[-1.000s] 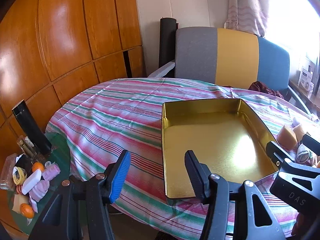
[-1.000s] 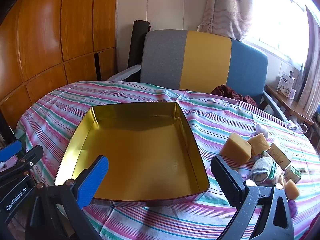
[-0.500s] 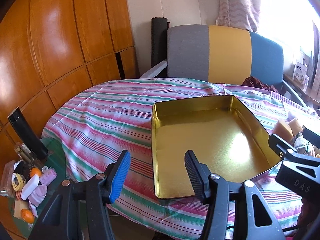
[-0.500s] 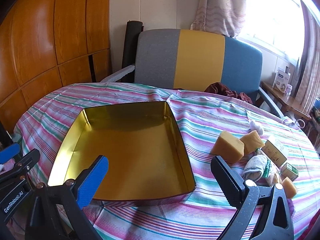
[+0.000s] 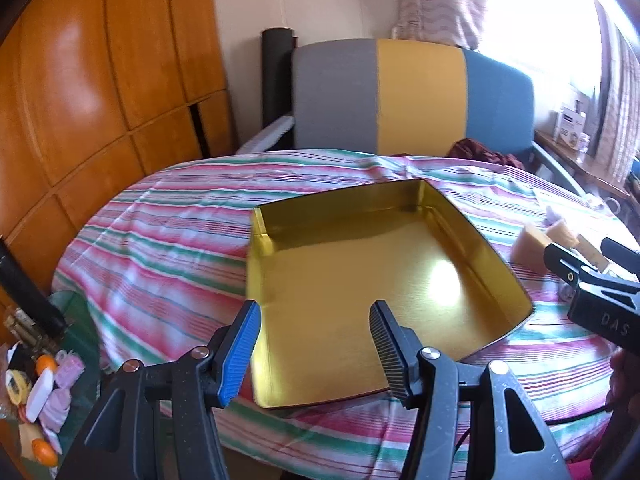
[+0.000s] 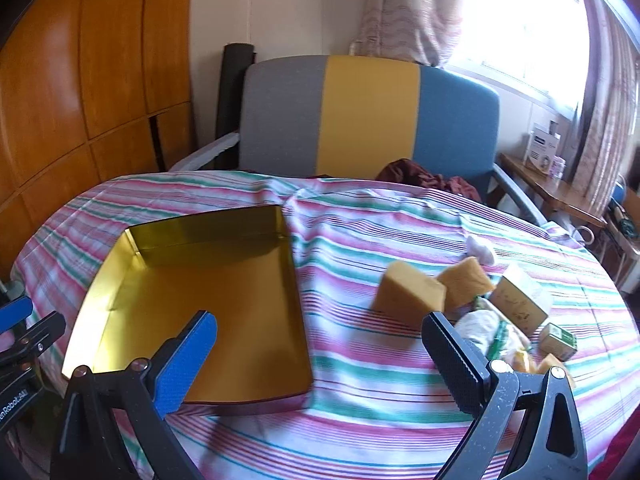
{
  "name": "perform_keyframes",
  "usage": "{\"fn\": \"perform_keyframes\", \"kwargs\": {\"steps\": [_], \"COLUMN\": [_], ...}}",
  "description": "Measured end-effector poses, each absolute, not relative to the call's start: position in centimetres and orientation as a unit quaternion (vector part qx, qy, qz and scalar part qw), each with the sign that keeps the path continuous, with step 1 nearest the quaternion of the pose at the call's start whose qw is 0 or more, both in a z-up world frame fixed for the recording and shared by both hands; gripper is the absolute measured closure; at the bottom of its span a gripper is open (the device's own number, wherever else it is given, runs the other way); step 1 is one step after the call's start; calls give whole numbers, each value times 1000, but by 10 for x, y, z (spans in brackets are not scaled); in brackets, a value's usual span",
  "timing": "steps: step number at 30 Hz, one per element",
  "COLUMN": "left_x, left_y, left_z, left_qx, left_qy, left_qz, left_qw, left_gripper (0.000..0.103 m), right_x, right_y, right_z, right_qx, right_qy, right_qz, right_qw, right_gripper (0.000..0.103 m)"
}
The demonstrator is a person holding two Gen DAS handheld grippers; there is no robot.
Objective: Organize objects
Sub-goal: 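Move both tools from the gold tray toward the pile of items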
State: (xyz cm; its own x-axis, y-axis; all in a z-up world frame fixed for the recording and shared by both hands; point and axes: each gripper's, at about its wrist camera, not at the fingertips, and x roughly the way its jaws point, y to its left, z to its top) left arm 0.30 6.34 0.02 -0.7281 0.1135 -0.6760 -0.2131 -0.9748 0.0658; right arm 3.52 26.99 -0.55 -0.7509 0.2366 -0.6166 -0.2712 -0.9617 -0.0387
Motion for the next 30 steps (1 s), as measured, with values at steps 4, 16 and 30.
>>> {"fn": "perform_keyframes", "kwargs": {"steps": [4, 16, 30], "left_x": [2, -5, -22], "left_y": [80, 142, 246], "left_z": [3, 4, -4], "left_qx": [-356, -349, -408], "left_qy": [73, 125, 133], "left_qz": [925, 911, 840], "left_qw": [115, 179, 332], "left_gripper": [46, 46, 46], "right_x": [40, 58, 94], "right_y": [291, 392, 532], "right_z": [-3, 0, -30], "right_qx": [-327, -344, -333], "right_qy": [31, 82, 223], "right_qz": [932, 913, 879], "right_qw": [156, 203, 258], "right_gripper": [0, 0, 0]}}
